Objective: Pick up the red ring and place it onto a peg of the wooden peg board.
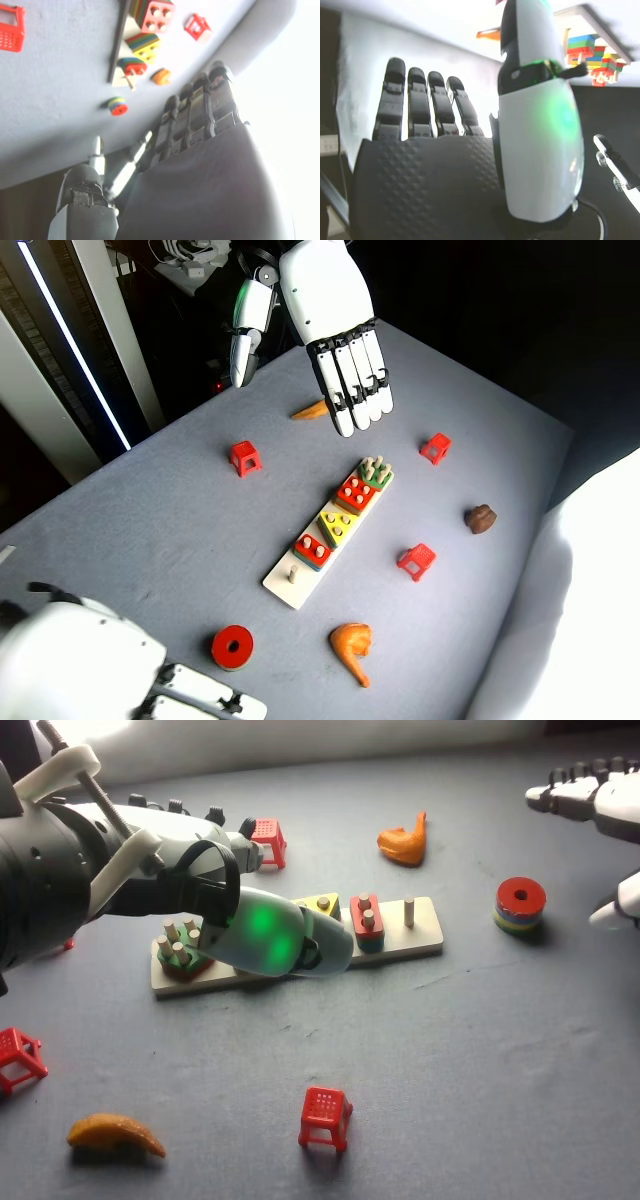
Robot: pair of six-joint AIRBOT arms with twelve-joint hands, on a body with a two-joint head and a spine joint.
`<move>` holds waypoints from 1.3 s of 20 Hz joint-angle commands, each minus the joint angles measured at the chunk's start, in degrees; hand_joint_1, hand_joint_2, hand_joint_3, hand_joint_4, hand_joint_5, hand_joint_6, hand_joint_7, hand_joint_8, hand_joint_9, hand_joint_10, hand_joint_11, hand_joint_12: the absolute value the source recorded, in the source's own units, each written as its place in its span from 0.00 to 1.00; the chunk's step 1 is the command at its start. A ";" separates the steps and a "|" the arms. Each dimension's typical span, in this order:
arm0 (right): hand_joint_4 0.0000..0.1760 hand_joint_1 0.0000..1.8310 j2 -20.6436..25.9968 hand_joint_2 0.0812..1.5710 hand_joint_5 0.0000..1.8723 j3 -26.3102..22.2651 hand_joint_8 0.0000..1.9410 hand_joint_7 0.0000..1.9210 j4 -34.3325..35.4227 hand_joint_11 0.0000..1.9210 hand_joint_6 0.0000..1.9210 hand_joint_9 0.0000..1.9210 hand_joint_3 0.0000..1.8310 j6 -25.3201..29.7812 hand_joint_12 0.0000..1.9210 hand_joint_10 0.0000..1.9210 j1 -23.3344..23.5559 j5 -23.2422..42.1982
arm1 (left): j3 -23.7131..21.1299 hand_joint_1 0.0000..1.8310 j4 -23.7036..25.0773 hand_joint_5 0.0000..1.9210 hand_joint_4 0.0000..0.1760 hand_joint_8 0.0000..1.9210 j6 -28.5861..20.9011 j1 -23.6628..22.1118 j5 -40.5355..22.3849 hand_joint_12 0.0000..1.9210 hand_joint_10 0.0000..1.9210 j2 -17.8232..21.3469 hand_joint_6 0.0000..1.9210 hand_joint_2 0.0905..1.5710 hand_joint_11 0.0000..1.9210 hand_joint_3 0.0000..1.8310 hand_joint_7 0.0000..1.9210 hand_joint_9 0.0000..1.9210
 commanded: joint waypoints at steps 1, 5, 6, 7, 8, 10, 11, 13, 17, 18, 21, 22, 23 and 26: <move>0.00 0.67 0.04 0.59 0.00 0.54 0.00 0.00 -0.78 0.00 0.00 0.00 0.00 0.38 0.14 0.00 0.30 4.04 | -0.27 0.00 3.39 0.00 0.00 0.00 -0.05 -0.71 1.61 0.00 0.00 0.00 0.00 0.63 0.00 0.00 0.00 0.00; 0.00 0.70 -2.68 0.59 0.01 2.04 0.00 0.00 -0.60 0.00 0.00 0.01 0.00 2.80 0.15 0.00 0.33 3.39 | -0.29 0.00 3.12 0.01 0.00 0.00 -0.05 -0.71 1.46 0.00 0.00 0.00 0.00 0.64 0.00 0.00 0.00 0.00; 0.00 0.69 -3.29 0.60 0.00 2.25 0.00 0.00 -0.47 0.00 0.00 0.01 0.00 2.80 0.15 0.00 0.09 3.41 | -0.31 0.00 3.10 0.01 0.00 0.00 -0.05 -0.71 1.46 0.00 0.00 0.00 0.00 0.63 0.00 0.00 0.00 0.00; 0.00 0.70 -3.82 0.59 0.01 2.56 0.00 0.00 -0.13 0.00 0.00 0.01 0.00 2.80 0.16 0.00 -0.30 3.42 | -0.33 0.00 3.07 0.01 0.00 0.00 -0.04 -0.71 1.46 0.00 0.00 0.00 0.00 0.63 0.00 0.00 0.00 0.00; 0.00 0.70 -4.29 0.60 0.01 2.90 0.00 0.00 0.31 0.00 0.00 0.01 0.00 2.80 0.17 0.00 -0.71 3.44 | -0.36 0.00 2.80 0.00 0.00 0.00 -0.04 -0.71 1.46 0.00 0.00 0.00 0.00 0.63 0.00 0.00 0.00 0.00; 0.00 0.70 -5.43 0.60 0.02 4.30 0.00 0.00 2.27 0.00 0.00 0.02 0.00 2.78 0.17 0.00 -1.28 3.35 | -0.35 0.00 2.65 0.00 0.00 0.00 -0.02 -0.70 1.46 0.00 0.00 0.03 0.00 0.63 0.00 0.00 0.00 0.00; 0.00 0.69 -5.81 0.60 0.02 4.78 0.00 0.01 2.82 0.00 0.00 0.03 0.00 2.78 0.20 0.00 -1.30 3.19 | -0.32 0.00 2.65 0.00 0.00 0.00 -0.01 -0.70 1.40 0.00 0.00 0.03 0.00 0.63 0.00 0.00 0.00 0.00; 0.00 0.70 -7.19 0.60 0.02 6.13 0.00 0.00 3.76 0.00 0.00 0.01 0.00 2.92 0.19 0.00 -1.23 3.05 | -0.31 0.00 2.65 0.00 0.00 0.00 -0.01 -0.70 1.36 0.00 0.00 0.01 0.00 0.64 0.00 0.00 0.00 0.00; 0.00 0.71 -8.83 0.60 0.02 6.89 0.00 0.00 3.77 0.00 0.00 0.03 0.00 3.02 0.22 0.00 -1.31 3.04 | -0.20 0.00 2.66 0.00 0.00 0.00 -0.01 -0.69 0.80 0.00 0.00 0.00 0.00 0.64 0.00 0.00 0.00 0.00; 0.00 0.71 -8.95 0.60 0.02 6.90 0.00 0.00 3.77 0.00 0.00 0.03 0.00 3.02 0.22 0.00 -1.40 3.05 | -0.19 0.00 2.69 0.01 0.00 0.00 -0.01 -0.69 0.74 0.00 0.00 0.00 0.00 0.63 0.00 0.00 0.00 0.00; 0.00 0.70 -9.50 0.61 0.04 7.23 0.00 0.03 3.77 0.00 0.00 0.05 0.00 3.02 0.26 0.01 -1.77 3.21 | -0.19 0.00 2.72 0.00 0.00 0.00 -0.01 -0.70 0.70 0.00 0.00 -0.01 0.00 0.63 0.00 0.00 0.00 0.00; 0.00 0.70 -9.64 0.62 0.05 7.34 0.01 0.04 3.77 0.00 0.01 0.06 0.00 3.06 0.26 0.01 -1.78 3.37 | -0.19 0.00 2.72 0.00 0.00 0.00 -0.01 -0.70 0.70 0.00 0.00 -0.01 0.00 0.64 0.00 0.00 0.00 0.00; 0.00 0.71 -9.76 0.62 0.05 7.43 0.01 0.04 3.77 0.00 0.01 0.06 0.00 3.24 0.26 0.01 -1.74 3.49 | -0.17 0.00 2.74 0.00 0.00 0.00 -0.02 -0.70 0.70 0.00 0.00 -0.01 0.00 0.64 0.00 0.00 0.00 0.00; 0.00 0.71 -9.88 0.62 0.06 7.52 0.00 0.04 3.77 0.00 0.00 0.06 0.00 3.31 0.29 0.00 -1.90 3.59 | -0.13 0.00 2.85 0.01 0.00 0.00 -0.02 -0.70 0.70 0.00 0.00 -0.01 0.00 0.64 0.00 0.00 0.00 0.00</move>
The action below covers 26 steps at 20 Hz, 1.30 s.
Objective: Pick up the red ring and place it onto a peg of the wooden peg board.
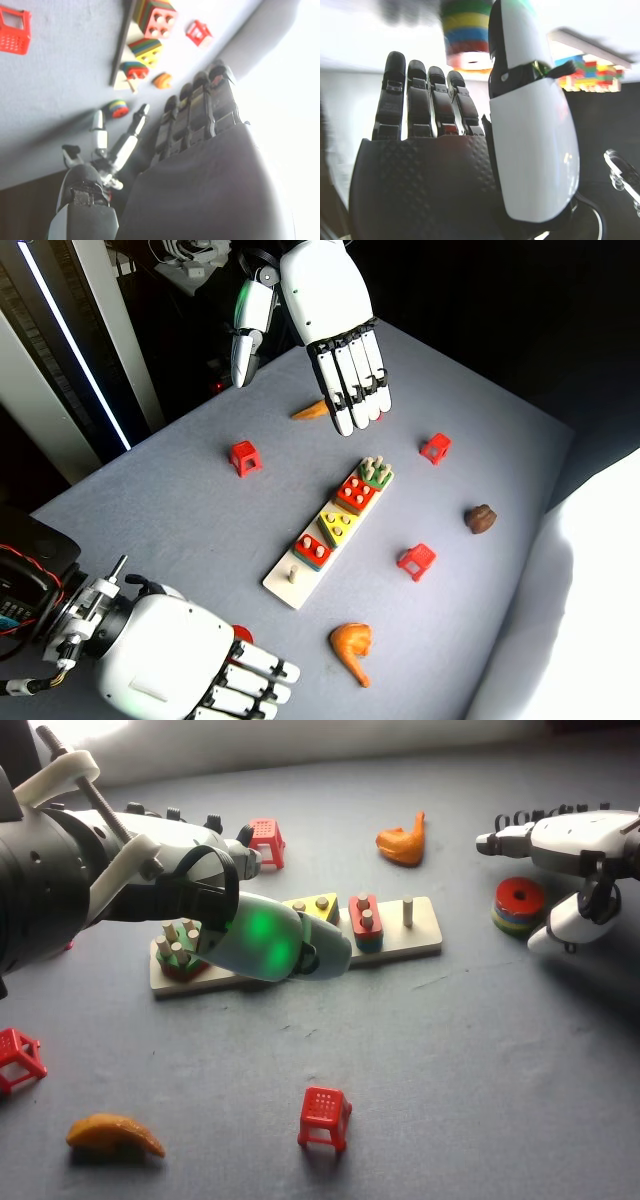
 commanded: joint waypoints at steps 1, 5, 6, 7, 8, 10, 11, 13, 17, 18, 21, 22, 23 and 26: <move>0.00 0.72 0.10 0.61 0.07 0.28 0.01 0.06 -0.95 0.00 0.01 0.08 0.00 0.34 0.31 0.01 0.15 3.77 | -0.04 0.00 3.55 0.00 0.00 0.00 -0.02 -0.70 1.51 0.00 0.00 -0.01 0.00 0.64 0.00 0.00 0.00 0.00; 0.00 0.74 0.07 0.60 0.13 0.39 0.01 0.12 -0.95 0.03 0.01 0.13 0.00 0.33 0.35 0.01 0.11 3.77 | -0.03 0.00 3.54 0.00 0.00 0.00 -0.03 -0.80 1.51 0.00 0.00 0.01 0.00 0.64 0.00 0.00 0.00 0.00; 0.00 0.74 0.07 0.60 0.13 0.41 0.01 0.12 -0.95 0.03 0.01 0.13 0.00 0.32 0.35 0.01 0.03 3.77 | -0.04 0.00 3.54 0.00 0.00 0.00 -0.03 -0.83 1.51 0.00 0.00 0.00 0.00 0.64 0.00 0.00 0.00 0.00; 0.00 0.71 0.06 0.63 0.28 0.41 0.00 0.30 -0.95 0.17 0.00 0.32 0.00 0.29 0.39 0.01 -0.04 3.77 | -0.05 0.00 3.54 0.02 0.00 0.00 -0.03 -0.84 1.51 0.00 0.00 0.00 0.00 0.64 0.00 0.00 0.01 0.00; 0.00 0.70 0.06 0.63 0.32 0.41 0.00 0.34 -0.95 0.20 0.00 0.35 0.00 0.28 0.40 0.01 -0.05 3.77 | -0.05 0.00 3.54 0.02 0.00 0.00 -0.04 -0.84 1.51 0.00 0.00 0.00 0.01 0.64 0.00 0.00 0.01 0.00; 0.00 0.69 0.06 0.64 0.54 0.44 0.01 0.70 -0.95 0.37 0.34 0.50 0.00 0.24 0.43 0.03 -0.02 3.82 | -0.01 0.00 3.54 0.03 0.00 0.00 -0.04 -0.83 1.51 0.00 0.00 0.00 0.01 0.64 0.00 0.00 0.02 0.00; 0.11 0.68 0.06 0.66 0.56 0.48 0.25 0.63 -0.95 0.45 0.43 0.60 0.00 0.21 0.47 0.03 -0.02 3.83 | -0.01 0.00 3.54 0.02 0.00 0.00 -0.04 -0.82 1.51 0.00 0.00 0.00 0.00 0.64 0.00 0.00 0.01 0.00; 0.20 0.67 0.03 0.67 0.55 0.49 0.37 0.59 -0.96 0.48 0.47 0.65 0.00 0.07 0.52 0.02 -0.02 3.83 | -0.03 0.00 3.54 0.03 0.00 0.01 -0.04 -0.82 1.51 0.00 0.00 -0.01 0.01 0.64 0.00 0.00 0.03 0.01; 0.00 0.74 0.02 0.66 0.57 0.49 0.31 0.59 -0.96 0.48 0.45 0.54 0.00 0.05 0.51 0.48 -0.02 3.82 | 0.00 0.00 3.54 0.01 0.00 0.00 -0.04 -0.78 1.51 0.00 0.00 -0.01 0.00 0.65 0.00 0.00 0.00 0.00; 0.00 0.75 0.01 0.66 0.56 0.48 0.33 0.57 -0.96 0.48 0.47 0.52 0.00 -0.05 0.51 0.53 0.03 3.78 | 0.00 0.00 3.54 0.02 0.00 0.00 -0.05 -0.78 1.51 0.00 0.00 -0.01 0.00 0.65 0.00 0.00 0.01 0.00; 0.00 0.75 0.22 0.66 0.56 0.42 0.33 0.57 -0.91 0.48 0.47 0.53 0.00 -0.10 0.52 0.53 1.35 3.39 | 0.02 0.00 3.53 0.02 0.00 0.00 -0.06 -0.79 1.51 0.00 0.00 -0.01 0.00 0.65 0.00 0.00 0.01 0.00; 0.00 0.70 0.47 0.66 0.59 0.29 0.33 0.59 -0.09 0.48 0.44 0.56 0.00 -0.65 0.50 0.27 1.96 3.28 | 0.02 0.00 3.53 0.03 0.00 0.00 -0.06 -0.79 1.51 0.00 0.00 -0.01 0.00 0.65 0.00 0.00 0.01 0.00; 0.04 0.68 0.65 0.65 0.59 0.23 0.33 0.60 1.52 0.49 0.43 0.61 0.00 -1.98 0.50 0.13 2.42 3.14 | 0.02 0.00 3.53 0.02 0.00 0.00 -0.06 -0.79 1.51 0.00 0.00 -0.02 0.00 0.65 0.00 0.00 0.01 0.00; 0.16 0.67 1.39 0.67 0.57 0.22 0.38 0.57 3.58 0.48 0.47 0.63 0.00 -3.16 0.51 0.03 4.47 1.38 | 0.02 0.00 3.53 0.03 0.00 0.00 -0.06 -0.77 1.51 0.00 0.00 -0.01 0.00 0.65 0.00 0.00 0.02 0.00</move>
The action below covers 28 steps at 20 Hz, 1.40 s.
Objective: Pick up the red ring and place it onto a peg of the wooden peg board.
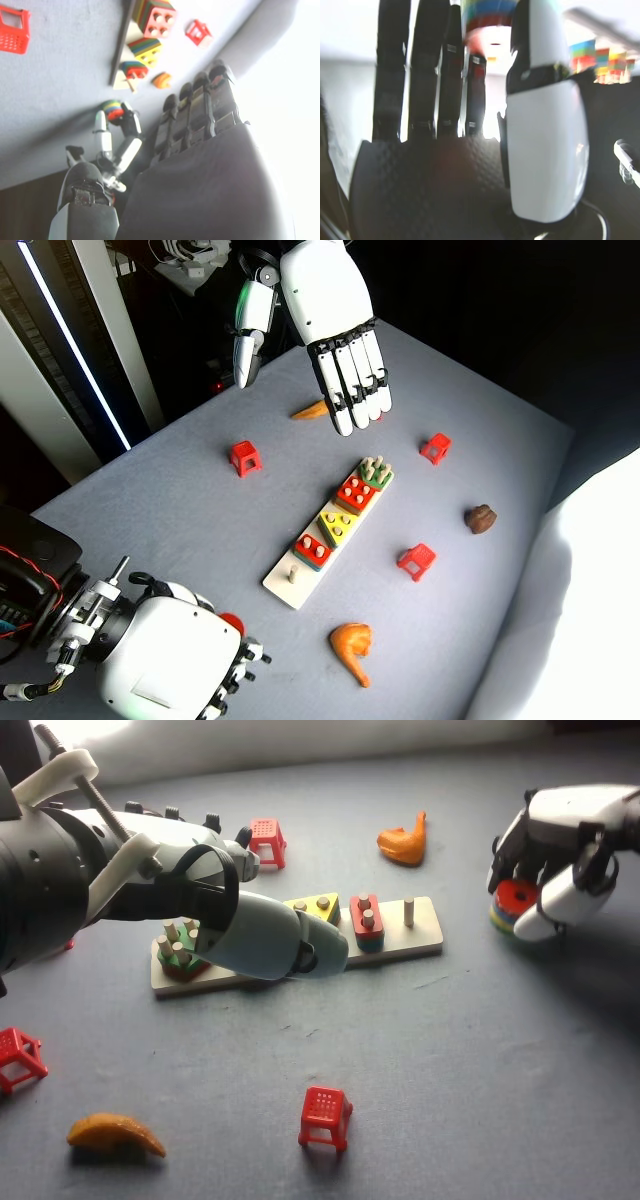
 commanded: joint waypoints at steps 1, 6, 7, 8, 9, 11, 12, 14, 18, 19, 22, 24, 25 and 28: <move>0.15 0.67 0.56 0.67 0.57 0.11 0.39 0.57 -0.75 0.47 0.47 0.63 0.00 0.00 0.50 0.03 1.13 1.92 | 0.01 0.00 3.55 0.03 0.00 0.00 -0.05 -0.62 1.70 0.00 0.00 -0.01 0.00 0.65 0.00 0.00 0.02 0.00; 0.00 0.75 0.20 0.67 0.54 0.12 0.35 0.57 -0.64 0.47 0.46 0.52 0.00 -0.74 0.58 0.56 5.51 -2.99 | 0.00 0.00 3.47 0.03 0.00 0.00 -0.05 -0.62 1.71 0.00 0.00 -0.01 0.00 0.65 0.00 0.00 0.01 0.00; 0.00 0.75 -0.04 0.67 0.55 0.13 0.35 0.57 -0.64 0.45 0.46 0.51 0.00 -1.35 0.59 0.57 6.35 -3.39 | 0.02 0.00 3.47 0.02 0.00 0.00 -0.05 -0.62 1.71 0.00 0.00 -0.01 0.00 0.65 0.00 0.00 0.01 0.00; 0.00 0.75 -0.41 0.67 0.55 0.13 0.35 0.57 -0.64 0.44 0.46 0.51 0.00 -2.06 0.59 0.57 7.26 -3.81 | 0.01 0.00 3.47 0.02 0.00 0.00 -0.05 -0.62 1.71 0.00 0.00 -0.01 0.00 0.65 0.00 0.00 0.01 0.00; 0.00 0.75 -0.63 0.67 0.55 0.13 0.35 0.57 -0.64 0.44 0.46 0.51 0.00 -2.37 0.59 0.57 7.74 -4.16 | 0.01 0.00 3.47 0.02 0.00 0.00 -0.05 -0.62 1.71 0.00 0.00 -0.01 0.00 0.65 0.00 0.00 0.01 0.00; 0.00 0.76 -1.39 0.66 0.56 0.13 0.34 0.58 -0.64 0.46 0.44 0.52 0.00 -3.23 0.58 0.56 8.95 -5.02 | 0.01 0.00 3.47 0.03 0.00 0.00 -0.05 -0.62 1.71 0.00 0.00 -0.01 0.00 0.65 0.00 0.00 0.01 0.00; 0.00 0.76 -1.98 0.66 0.55 0.18 0.34 0.58 -0.63 0.46 0.44 0.52 0.00 -4.00 0.58 0.56 9.34 -5.05 | 0.01 0.00 3.47 0.03 0.00 0.00 -0.05 -0.61 1.71 0.00 0.00 -0.01 0.00 0.65 0.00 0.00 0.02 0.00; 0.00 0.76 -3.29 0.66 0.55 0.57 0.35 0.58 -0.62 0.45 0.45 0.51 0.00 -4.91 0.58 0.56 9.57 -5.04 | 0.01 0.00 3.47 0.03 0.00 0.00 -0.05 -0.61 1.71 0.00 0.00 -0.01 0.00 0.66 0.00 0.00 0.01 0.00; 0.00 0.76 -5.06 0.66 0.57 0.95 0.32 0.58 -0.58 0.47 0.43 0.52 0.00 -5.80 0.56 0.55 9.80 -4.97 | 0.02 0.00 3.47 0.03 0.00 0.00 -0.05 -0.61 1.71 0.00 0.00 -0.01 0.00 0.65 0.01 0.00 0.02 0.00; 0.00 0.76 -5.44 0.66 0.57 0.97 0.33 0.58 -0.58 0.47 0.44 0.52 0.00 -6.36 0.57 0.55 9.83 -4.88 | 0.02 0.00 3.47 0.03 0.00 0.00 -0.05 -0.61 1.71 0.00 0.00 -0.01 0.00 0.66 0.01 0.00 0.02 0.00; 0.00 0.76 -6.43 0.66 0.57 1.45 0.34 0.57 -0.58 0.46 0.44 0.52 0.00 -8.24 0.56 0.55 9.55 -4.54 | 0.02 0.00 3.47 0.03 0.00 0.00 -0.05 -0.61 1.71 0.00 0.00 -0.01 0.00 0.66 0.01 0.00 0.02 0.01; 0.00 0.76 -7.25 0.66 0.57 2.22 0.33 0.58 -0.58 0.47 0.43 0.52 0.00 -8.66 0.57 0.56 9.35 -4.51 | 0.02 0.00 3.46 0.03 0.00 0.00 -0.05 -0.61 1.71 0.00 0.00 -0.01 0.00 0.65 0.01 0.00 0.02 0.00; 0.00 0.76 -7.55 0.66 0.57 2.51 0.34 0.57 -0.58 0.46 0.44 0.51 0.00 -9.05 0.57 0.56 9.30 -4.51 | 0.02 0.00 3.46 0.03 0.00 0.00 -0.05 -0.61 1.71 0.00 0.00 -0.01 0.00 0.65 0.00 0.00 0.02 0.00; 0.00 0.75 -8.04 0.66 0.57 2.78 0.34 0.58 -0.58 0.46 0.45 0.51 0.00 -10.76 0.57 0.56 8.72 -4.09 | 0.03 0.00 3.46 0.02 0.00 0.00 -0.05 -0.61 1.71 0.00 0.00 -0.01 0.00 0.65 0.00 0.00 0.01 0.00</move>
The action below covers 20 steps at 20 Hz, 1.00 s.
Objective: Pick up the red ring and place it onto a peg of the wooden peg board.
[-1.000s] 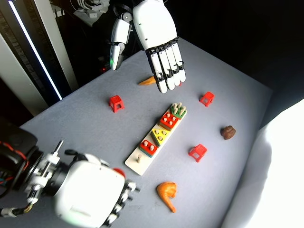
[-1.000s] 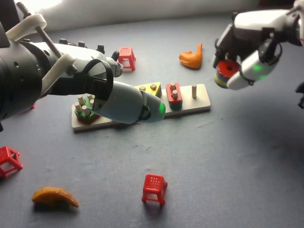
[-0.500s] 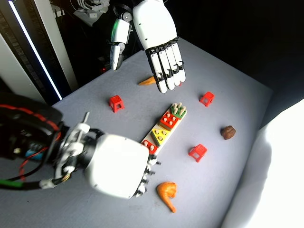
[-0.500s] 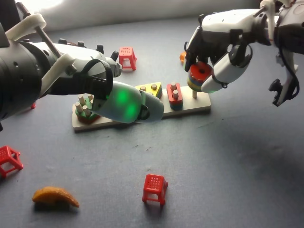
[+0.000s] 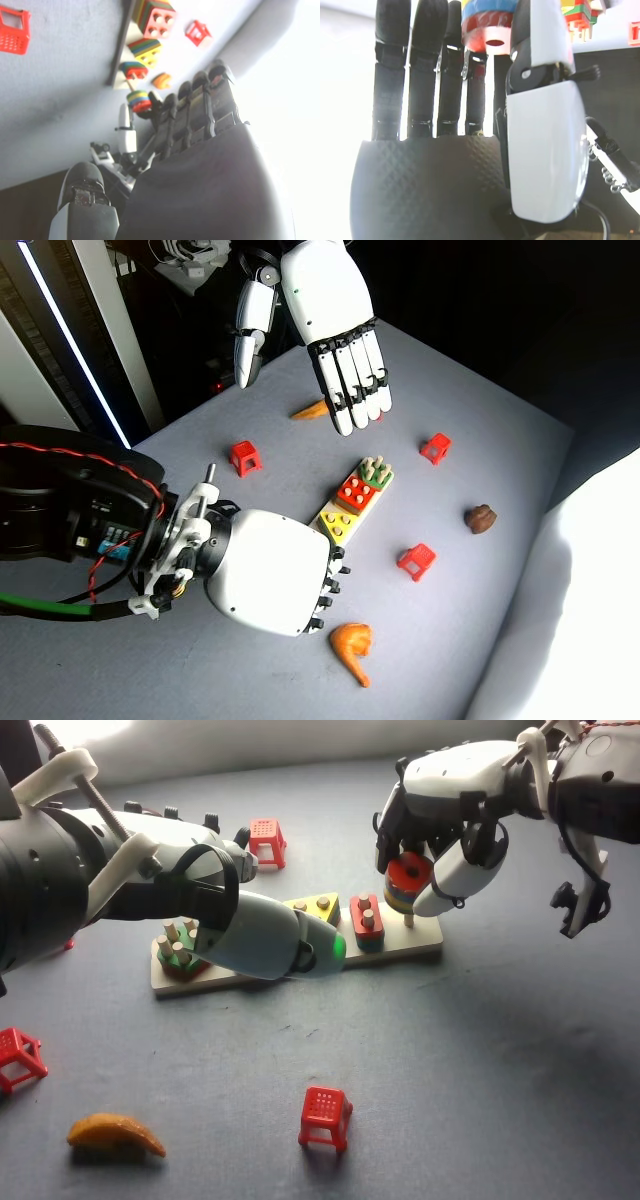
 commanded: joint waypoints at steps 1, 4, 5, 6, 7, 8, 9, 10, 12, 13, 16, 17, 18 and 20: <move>0.00 0.75 0.28 0.66 0.57 0.24 0.34 0.58 -0.39 0.46 0.45 0.51 0.00 -0.40 0.57 0.56 -0.24 3.06 | 0.00 0.00 3.48 0.02 0.00 0.00 -0.05 -0.61 1.73 0.00 0.00 -0.01 0.00 0.65 0.00 0.00 0.01 0.00; 0.00 0.75 0.28 0.67 0.56 0.23 0.37 0.56 -0.39 0.45 0.47 0.49 0.00 -0.48 0.58 0.59 -0.87 3.04 | 0.01 0.00 3.48 0.02 0.00 0.00 -0.05 -0.61 1.72 0.00 0.00 -0.01 0.00 0.66 0.00 0.00 0.01 0.00; 0.00 0.75 0.28 0.67 0.56 0.23 0.37 0.56 -0.39 0.44 0.46 0.49 0.00 -0.48 0.59 0.59 -0.98 3.04 | 0.02 0.00 3.48 0.02 0.00 0.00 -0.05 -0.61 1.72 0.00 0.00 -0.01 0.00 0.66 0.00 0.00 0.01 0.00; 0.00 0.75 0.28 0.67 0.56 0.23 0.37 0.56 -0.39 0.44 0.46 0.49 0.00 -0.51 0.59 0.59 -1.06 3.05 | 0.02 0.00 3.48 0.02 0.00 0.00 -0.05 -0.61 1.72 0.00 0.00 -0.01 0.00 0.66 0.00 0.00 0.01 0.00; 0.00 0.75 0.24 0.67 0.56 0.23 0.36 0.57 -0.40 0.44 0.44 0.49 0.00 -0.87 0.60 0.59 -1.10 3.09 | 0.02 0.00 3.48 0.03 0.00 0.00 -0.05 -0.61 1.72 0.00 0.00 -0.01 0.00 0.65 0.00 0.00 0.01 0.00; 0.00 0.75 0.12 0.68 0.55 0.24 0.40 0.55 -0.40 0.42 0.48 0.47 0.00 -1.40 0.61 0.61 -1.14 3.34 | 0.02 0.00 3.48 0.03 0.00 0.00 -0.05 -0.58 1.72 0.00 0.00 -0.01 0.00 0.65 0.00 0.00 0.01 0.00; 0.00 0.75 -0.15 0.68 0.54 0.27 0.41 0.54 -0.40 0.43 0.49 0.47 0.00 -2.52 0.62 0.61 -1.22 3.89 | 0.02 0.00 3.48 0.02 0.00 0.00 -0.05 -0.57 1.72 0.00 0.00 -0.01 0.00 0.65 0.00 0.00 0.00 0.00; 0.00 0.75 -0.49 0.68 0.54 0.44 0.41 0.53 -0.40 0.45 0.48 0.48 0.00 -3.29 0.61 0.61 -1.28 4.05 | 0.03 0.00 3.48 0.01 0.00 0.00 -0.05 -0.57 1.72 0.00 0.00 -0.01 0.00 0.65 0.00 0.00 0.00 0.00; 0.00 0.75 -1.63 0.69 0.52 1.47 0.44 0.52 -0.40 0.42 0.53 0.46 0.00 -4.36 0.61 0.63 -1.43 4.52 | 0.04 0.00 3.48 0.02 0.00 0.00 -0.05 -0.57 1.72 0.00 0.00 -0.01 0.00 0.65 0.00 0.00 0.01 0.00; 0.00 0.75 -2.08 0.69 0.51 2.07 0.45 0.52 -0.41 0.42 0.53 0.45 0.00 -4.63 0.61 0.64 -1.54 4.77 | 0.04 0.00 3.48 0.02 0.00 0.00 -0.05 -0.57 1.72 0.00 0.00 -0.01 0.00 0.65 0.00 0.00 0.01 0.00; 0.00 0.62 -3.43 0.73 0.45 4.00 0.20 0.46 -0.42 0.36 0.61 0.48 0.00 -5.15 0.51 0.08 -2.06 4.89 | 0.04 0.00 3.48 0.02 0.00 0.00 -0.05 -0.57 1.72 0.00 0.00 -0.01 0.00 0.65 0.00 0.00 0.01 0.00; 0.00 0.62 -3.56 0.73 0.45 4.23 0.20 0.46 -0.42 0.36 0.61 0.48 0.00 -5.15 0.51 0.08 -2.23 4.88 | 0.04 0.00 3.48 0.02 0.00 0.00 -0.05 -0.57 1.72 0.00 0.00 -0.01 0.00 0.65 0.00 0.00 0.01 0.00; 0.00 0.55 -3.56 0.65 0.36 4.21 0.02 0.41 -0.42 0.31 0.08 0.43 0.00 -5.15 0.40 0.01 -2.31 4.56 | 0.04 0.00 3.47 0.03 0.00 0.00 -0.05 -0.57 1.72 0.00 0.00 0.00 0.01 0.65 0.01 0.00 0.01 0.00; 0.00 0.51 -3.38 0.61 0.33 4.09 0.00 0.36 -0.42 0.28 0.00 0.37 0.00 -5.04 0.29 0.00 -2.41 4.04 | 0.11 0.00 3.39 0.02 0.00 0.00 -0.05 -0.58 1.72 0.00 0.00 0.00 0.00 0.65 0.00 0.00 0.00 0.00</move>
